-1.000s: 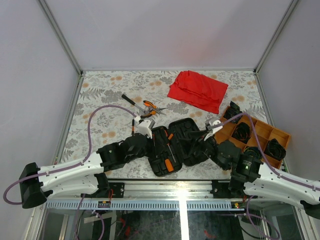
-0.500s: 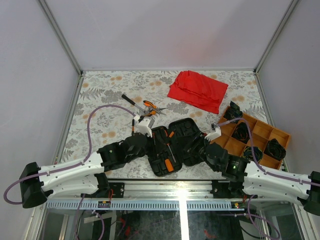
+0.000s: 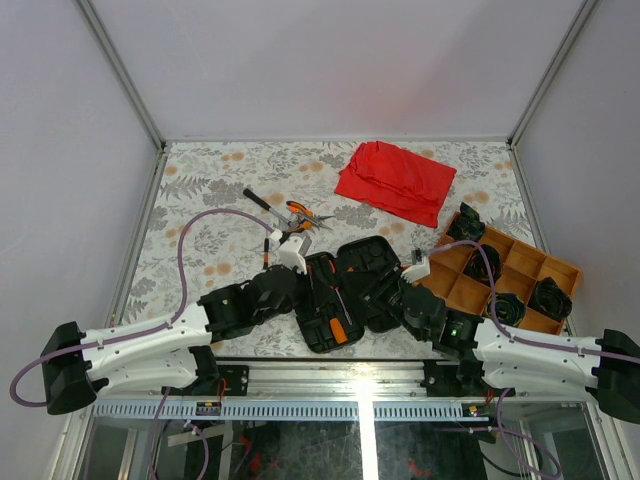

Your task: Sort the tools into containers

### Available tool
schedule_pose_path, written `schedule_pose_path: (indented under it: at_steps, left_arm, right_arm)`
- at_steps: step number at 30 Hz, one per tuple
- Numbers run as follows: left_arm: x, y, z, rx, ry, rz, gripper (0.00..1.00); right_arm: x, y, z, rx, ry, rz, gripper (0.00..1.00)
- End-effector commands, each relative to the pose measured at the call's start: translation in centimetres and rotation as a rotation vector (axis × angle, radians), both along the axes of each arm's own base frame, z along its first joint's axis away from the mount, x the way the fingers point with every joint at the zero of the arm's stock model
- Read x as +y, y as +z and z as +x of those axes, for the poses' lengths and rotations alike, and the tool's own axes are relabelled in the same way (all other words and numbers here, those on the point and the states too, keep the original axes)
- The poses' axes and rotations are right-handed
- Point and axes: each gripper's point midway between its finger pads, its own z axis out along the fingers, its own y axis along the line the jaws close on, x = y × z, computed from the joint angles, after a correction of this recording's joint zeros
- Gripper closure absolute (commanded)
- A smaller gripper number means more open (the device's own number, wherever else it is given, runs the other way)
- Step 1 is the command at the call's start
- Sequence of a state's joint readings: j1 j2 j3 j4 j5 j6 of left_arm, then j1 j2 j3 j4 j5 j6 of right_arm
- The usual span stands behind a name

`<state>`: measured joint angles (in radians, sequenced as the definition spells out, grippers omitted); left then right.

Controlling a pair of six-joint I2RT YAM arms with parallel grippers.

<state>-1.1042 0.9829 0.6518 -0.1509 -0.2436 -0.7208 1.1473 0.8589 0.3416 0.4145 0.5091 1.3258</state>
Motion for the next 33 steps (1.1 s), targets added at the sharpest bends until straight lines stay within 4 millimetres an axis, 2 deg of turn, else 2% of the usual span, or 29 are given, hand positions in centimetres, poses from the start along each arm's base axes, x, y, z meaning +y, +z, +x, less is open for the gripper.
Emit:
schedule_pose_path:
  at_steps: [1,8,14,24,28,30,33]
  left_arm:
    - [-0.7,2.1,0.7,-0.046,0.012,-0.07,1.0]
    - [-0.9,2.1,0.8,-0.049,0.008,-0.068,1.0]
    - [-0.7,1.8,0.8,-0.043,0.015,-0.065,1.0]
    - [-1.0,1.9,0.6,-0.039,-0.001,-0.074,1.0]
    - [-1.2,1.9,0.5,-0.037,-0.011,-0.079,1.0]
    - [-1.3,1.8,0.5,-0.034,-0.017,-0.08,1.0]
    - [-1.5,1.5,0.4,-0.027,-0.022,-0.074,1.0]
  right_arm:
    - [0.6,1.5,0.1,0.018,-0.011,0.102,0.54]
    - [0.6,-0.2,0.1,0.083,-0.024,0.088,0.56]
    - [-0.5,-2.0,0.1,0.143,-0.074,0.082,0.54]
    - [0.4,-1.3,0.2,0.148,-0.057,0.143,0.47]
    - [0.9,-0.9,0.3,0.141,-0.049,0.174,0.47]
    - [1.1,-0.7,0.3,0.139,-0.042,0.191,0.51]
    - [1.4,-0.2,0.3,0.123,-0.032,0.204,0.62]
